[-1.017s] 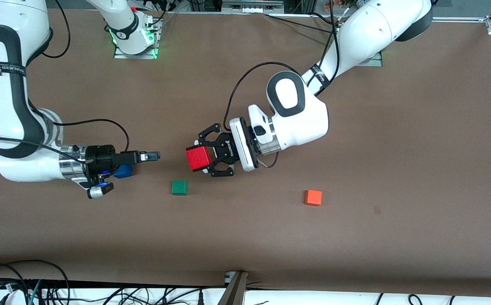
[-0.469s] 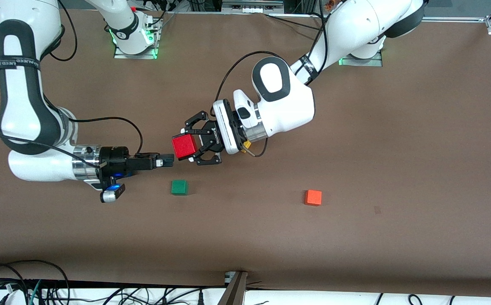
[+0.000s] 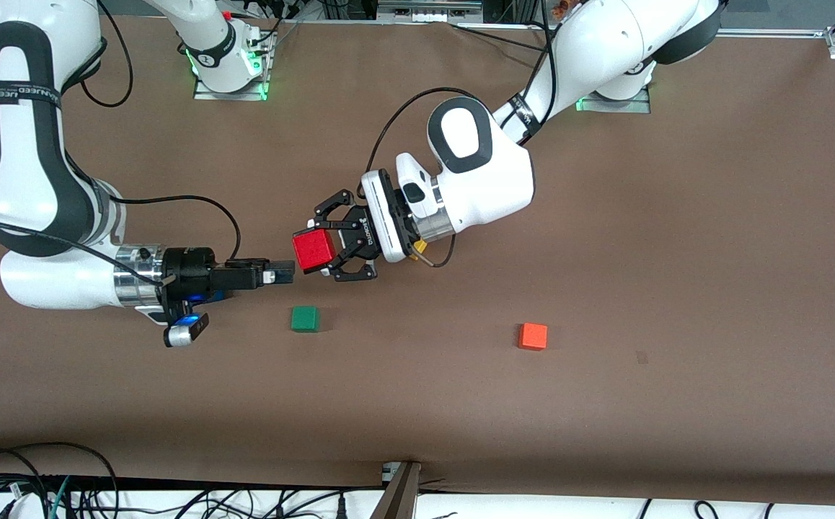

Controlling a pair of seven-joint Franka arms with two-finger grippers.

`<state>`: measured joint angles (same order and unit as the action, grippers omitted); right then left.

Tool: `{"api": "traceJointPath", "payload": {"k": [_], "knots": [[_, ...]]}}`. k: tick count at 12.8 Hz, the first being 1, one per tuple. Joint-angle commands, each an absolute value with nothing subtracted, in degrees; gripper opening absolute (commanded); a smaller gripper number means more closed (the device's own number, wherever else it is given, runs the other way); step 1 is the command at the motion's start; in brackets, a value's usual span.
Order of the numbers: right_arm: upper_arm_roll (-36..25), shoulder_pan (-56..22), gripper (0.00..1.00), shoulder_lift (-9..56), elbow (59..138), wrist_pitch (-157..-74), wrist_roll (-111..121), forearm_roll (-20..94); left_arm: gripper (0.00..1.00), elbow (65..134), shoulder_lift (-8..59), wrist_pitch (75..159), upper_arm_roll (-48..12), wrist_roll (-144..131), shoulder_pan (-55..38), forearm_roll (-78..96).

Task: Pass red block to right arm, stack on blue
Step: 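Close the right gripper on the red cube held by the left gripper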

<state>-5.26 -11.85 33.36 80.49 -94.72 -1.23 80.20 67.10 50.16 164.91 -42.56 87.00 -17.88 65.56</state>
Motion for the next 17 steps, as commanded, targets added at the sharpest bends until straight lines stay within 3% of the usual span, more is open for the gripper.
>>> {"api": "traceJointPath", "payload": {"k": [1, 5, 6, 7, 8, 9, 10, 11, 17], "knots": [[-5.27, -13.18, 1.00, 33.05, 80.51, -94.31, -1.32, 79.10, 0.00, 66.01, 49.92, 165.50, -41.92, 87.45, -18.81, 65.22], [-5.27, -13.18, 1.00, 33.05, 80.77, -93.78, -1.14, 78.31, 0.00, 66.09, 50.01, 165.50, -41.92, 87.45, -18.81, 65.30], [-5.27, -13.18, 0.96, 33.05, 80.77, -93.17, -1.06, 78.14, 0.00, 66.09, 50.01, 165.50, -41.92, 87.45, -18.81, 65.30], [-5.27, -13.18, 0.74, 33.05, 80.68, -93.08, -1.05, 78.13, 0.00, 66.09, 50.01, 165.59, -41.92, 87.45, -18.81, 65.22], [-5.36, -13.18, 0.42, 33.05, 80.68, -93.08, -1.05, 78.13, 0.00, 66.09, 50.01, 165.59, -41.92, 87.45, -18.81, 65.30], [-5.36, -13.10, 0.21, 33.05, 80.68, -92.99, -1.05, 78.13, 0.00, 66.09, 50.01, 165.59, -41.92, 87.45, -18.81, 65.30], [-5.36, -13.10, 0.07, 33.05, 80.68, -92.99, -1.05, 78.13, 0.00, 66.09, 50.01, 165.59, -41.92, 87.45, -18.81, 65.30], [-5.36, -13.10, 0.00, 33.05, 80.68, -92.99, -1.05, 78.13, 0.00, 66.09, 50.10, 165.59, -41.92, 87.45, -18.81, 65.30], [-5.45, -12.83, 0.00, 33.05, 80.60, -92.99, -1.14, 78.31, 0.00, 66.09, 50.01, 165.85, -42.10, 87.10, -19.25, 65.57]]}}
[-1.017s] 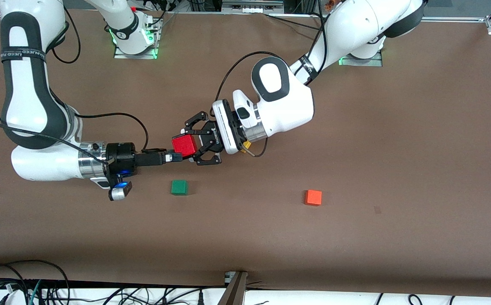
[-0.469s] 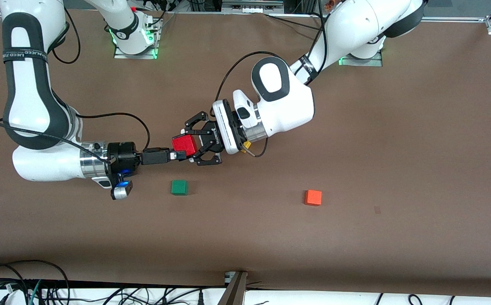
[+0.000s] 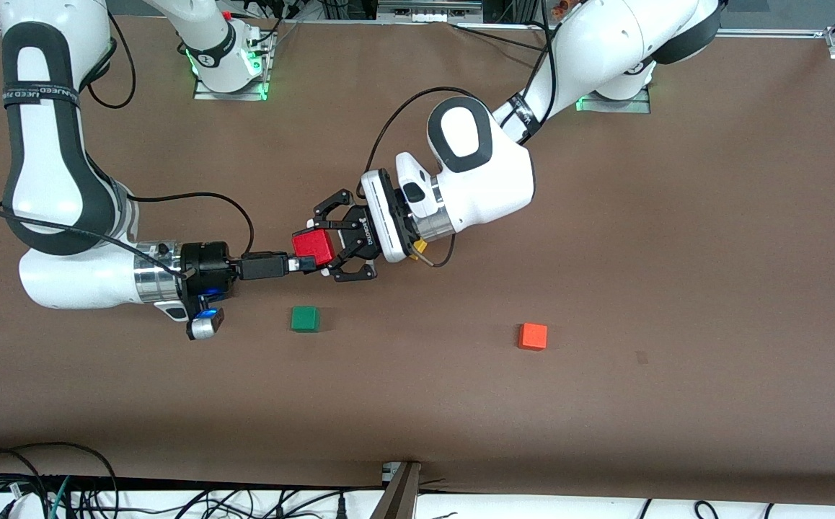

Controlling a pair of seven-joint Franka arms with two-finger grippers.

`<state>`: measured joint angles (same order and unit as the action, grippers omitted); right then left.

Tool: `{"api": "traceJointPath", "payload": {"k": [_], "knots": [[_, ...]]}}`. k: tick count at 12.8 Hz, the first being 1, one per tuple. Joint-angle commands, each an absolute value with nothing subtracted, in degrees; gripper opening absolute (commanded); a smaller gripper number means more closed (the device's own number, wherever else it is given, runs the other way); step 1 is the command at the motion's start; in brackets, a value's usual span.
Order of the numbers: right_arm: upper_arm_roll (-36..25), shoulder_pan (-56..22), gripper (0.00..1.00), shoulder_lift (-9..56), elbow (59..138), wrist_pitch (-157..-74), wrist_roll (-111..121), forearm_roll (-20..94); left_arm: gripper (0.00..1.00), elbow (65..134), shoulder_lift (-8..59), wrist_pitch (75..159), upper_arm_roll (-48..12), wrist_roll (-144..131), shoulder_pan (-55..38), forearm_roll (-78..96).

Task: Pass red block to right arm, stack on blue
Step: 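Close the right gripper on the red cube held by the left gripper, then open the left gripper and withdraw it while the right gripper carries the cube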

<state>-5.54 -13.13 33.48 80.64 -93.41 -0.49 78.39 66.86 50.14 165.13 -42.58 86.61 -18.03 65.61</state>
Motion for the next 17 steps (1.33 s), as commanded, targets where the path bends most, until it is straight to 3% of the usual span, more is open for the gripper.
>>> {"api": "traceJointPath", "payload": {"k": [1, 8, 14, 17], "knots": [[-5.36, -12.75, 0.00, 33.05, 80.60, -92.99, -1.14, 78.31, 0.99, 66.01, 50.01, 165.94, -42.19, 86.66, -19.25, 65.74], [-5.80, -12.04, 0.00, 33.05, 80.51, -92.99, -1.14, 77.87, 1.00, 66.71, 49.83, 165.76, -42.89, 87.19, -15.55, 65.48], [-5.89, -9.58, 0.00, 33.05, 80.25, -90.79, 0.35, 70.24, 1.00, 67.41, 48.78, 165.67, -42.89, 87.19, -13.80, 65.48], [-5.98, -9.49, 0.00, 32.52, 78.85, -90.79, 0.96, 61.39, 1.00, 73.89, 43.88, 164.98, -42.89, 87.28, -9.16, 65.48]]}}
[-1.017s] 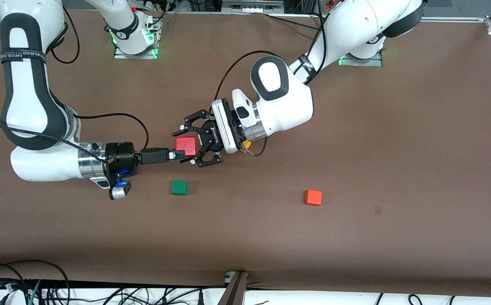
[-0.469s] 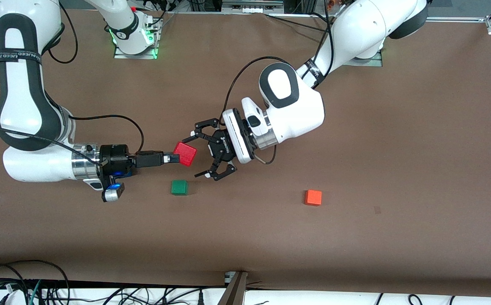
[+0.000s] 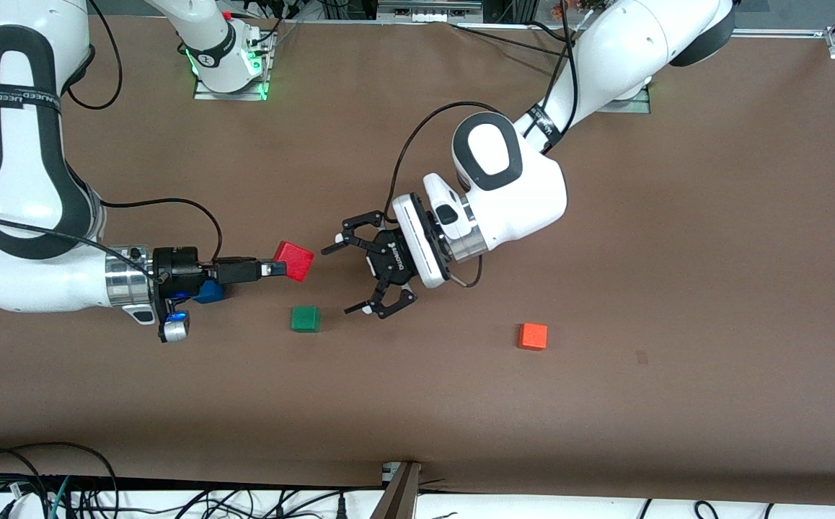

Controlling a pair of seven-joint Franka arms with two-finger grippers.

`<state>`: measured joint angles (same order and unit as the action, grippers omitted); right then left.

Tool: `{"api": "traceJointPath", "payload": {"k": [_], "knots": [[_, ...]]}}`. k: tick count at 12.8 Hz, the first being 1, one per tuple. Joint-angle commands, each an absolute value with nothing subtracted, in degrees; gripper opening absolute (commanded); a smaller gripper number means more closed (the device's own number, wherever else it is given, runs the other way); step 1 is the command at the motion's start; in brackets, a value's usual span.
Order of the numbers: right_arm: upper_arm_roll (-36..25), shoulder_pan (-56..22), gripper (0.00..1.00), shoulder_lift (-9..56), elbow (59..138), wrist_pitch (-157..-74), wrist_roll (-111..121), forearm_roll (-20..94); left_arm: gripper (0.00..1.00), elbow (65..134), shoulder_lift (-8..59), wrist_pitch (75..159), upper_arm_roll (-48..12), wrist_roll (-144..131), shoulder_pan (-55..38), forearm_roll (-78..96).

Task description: Pass red block to right arm, stack on blue

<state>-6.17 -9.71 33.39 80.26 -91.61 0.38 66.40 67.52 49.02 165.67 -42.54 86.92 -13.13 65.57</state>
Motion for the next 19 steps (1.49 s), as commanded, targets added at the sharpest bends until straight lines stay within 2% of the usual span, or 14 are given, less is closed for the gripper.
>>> {"api": "traceJointPath", "payload": {"k": [1, 4, 7, 9, 11, 13, 17, 19], "knots": [[-5.89, -9.41, 0.00, 32.52, 77.53, -90.70, 1.40, 56.21, 1.00, 76.61, 40.90, 164.71, -42.89, 87.19, -7.31, 65.48], [-5.80, -9.41, 0.00, 32.52, 77.34, -90.62, 4.03, 45.39, 1.00, 85.14, 32.98, 158.15, -42.72, 87.36, 0.59, 65.48], [-5.80, -9.49, 0.00, 32.96, 77.43, -90.62, 7.37, 32.82, 1.00, 88.50, 30.41, 137.62, -42.28, 88.85, 12.18, 61.73], [-5.80, -9.32, 0.00, 33.75, 77.61, -90.70, 10.09, 27.36, 1.00, 87.89, 30.32, 128.02, -42.36, 88.86, 19.56, 51.64], [-5.89, -8.88, 0.00, 35.06, 77.87, -90.62, 13.60, 18.59, 1.00, 87.72, 30.41, 118.87, -42.01, 88.94, 25.63, 48.35], [-5.89, -8.53, 0.00, 36.20, 77.96, -90.62, 14.94, 15.04, 1.00, 86.14, 31.02, 110.61, -41.75, 88.77, 31.00, 42.92], [-5.89, -8.35, 0.00, 39.89, 77.87, -91.58, 16.44, 5.90, 1.00, 81.93, 31.20, 96.88, -33.77, 88.07, 32.96, 28.69], [-5.89, -8.35, 0.00, 40.78, 77.87, -93.77, 16.52, 3.53, 1.00, 80.95, 30.85, 95.10, -30.95, 84.22, 33.22, 20.43]]}}
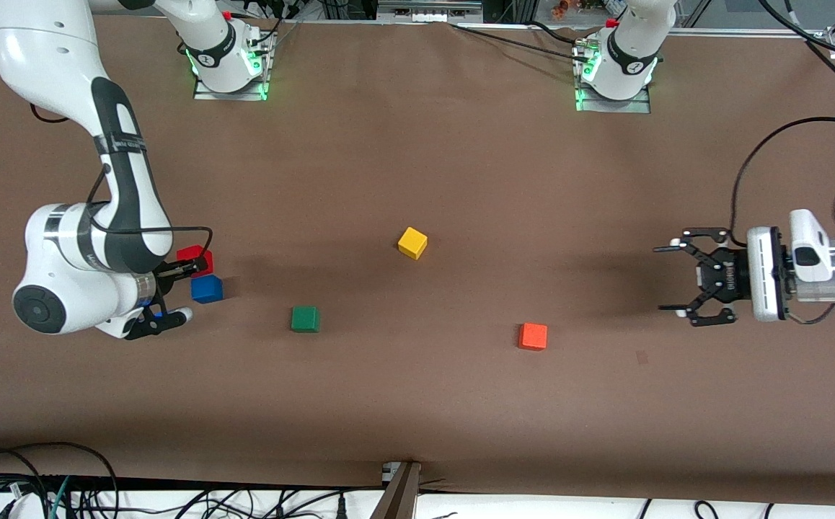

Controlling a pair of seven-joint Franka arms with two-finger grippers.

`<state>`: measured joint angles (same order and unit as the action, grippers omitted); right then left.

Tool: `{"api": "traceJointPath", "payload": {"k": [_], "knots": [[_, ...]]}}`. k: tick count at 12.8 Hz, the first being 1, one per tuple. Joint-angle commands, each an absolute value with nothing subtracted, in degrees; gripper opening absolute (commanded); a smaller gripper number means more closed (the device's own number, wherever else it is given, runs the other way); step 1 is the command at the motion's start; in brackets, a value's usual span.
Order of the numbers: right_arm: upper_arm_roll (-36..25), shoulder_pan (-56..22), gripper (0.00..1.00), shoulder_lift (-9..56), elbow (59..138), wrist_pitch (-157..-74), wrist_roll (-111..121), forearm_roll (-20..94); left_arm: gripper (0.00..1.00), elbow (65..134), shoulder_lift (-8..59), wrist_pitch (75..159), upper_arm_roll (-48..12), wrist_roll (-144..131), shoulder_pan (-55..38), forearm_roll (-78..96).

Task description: Pass red block to right arm, stack on blue

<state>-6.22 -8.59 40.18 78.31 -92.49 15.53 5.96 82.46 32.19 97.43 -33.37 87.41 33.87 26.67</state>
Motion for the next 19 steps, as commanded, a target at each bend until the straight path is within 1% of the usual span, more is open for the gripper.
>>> {"api": "traceJointPath", "payload": {"k": [1, 3, 7, 12, 14, 16, 17, 19], "knots": [[-5.89, -8.52, 0.00, 41.22, 77.87, -94.65, 16.52, 2.91, 1.00, 80.60, 29.72, 94.49, -30.42, 83.76, 33.40, 15.52], [-5.80, -8.53, 0.00, 41.66, 77.78, -96.32, 16.52, 2.81, 1.00, 80.60, 26.91, 92.82, -29.97, 80.27, 34.01, 8.56], [-5.80, -9.14, 0.00, 42.45, 77.78, -99.22, 16.35, 2.81, 1.00, 80.60, 20.85, 92.72, -29.53, 65.34, 34.01, -3.84], [-5.80, -9.32, 0.00, 43.33, 77.78, -100.98, 16.44, 2.73, 1.00, 80.51, 16.27, 92.55, -30.40, 53.74, 33.58, -12.63], [-5.80, -9.32, 0.00, 43.50, 77.78, -101.16, 16.35, 2.72, 1.00, 80.60, 13.55, 89.93, -30.67, 44.08, 31.74, -13.79], [-5.80, -9.23, 0.00, 43.51, 77.78, -101.51, 15.91, 2.81, 1.00, 79.72, 13.10, 88.34, -30.50, 32.59, 31.20, -12.31], [-5.80, -9.14, 0.00, 43.59, 77.78, -101.95, 15.82, 2.81, 1.00, 78.24, 13.18, 87.98, -30.32, 28.95, 31.20, -10.91], [-5.80, -8.97, 0.00, 43.59, 77.78, -102.22, 15.47, 2.81, 1.00, 77.52, 13.36, 87.28, -30.41, 27.78, 30.85, -9.85]]}}
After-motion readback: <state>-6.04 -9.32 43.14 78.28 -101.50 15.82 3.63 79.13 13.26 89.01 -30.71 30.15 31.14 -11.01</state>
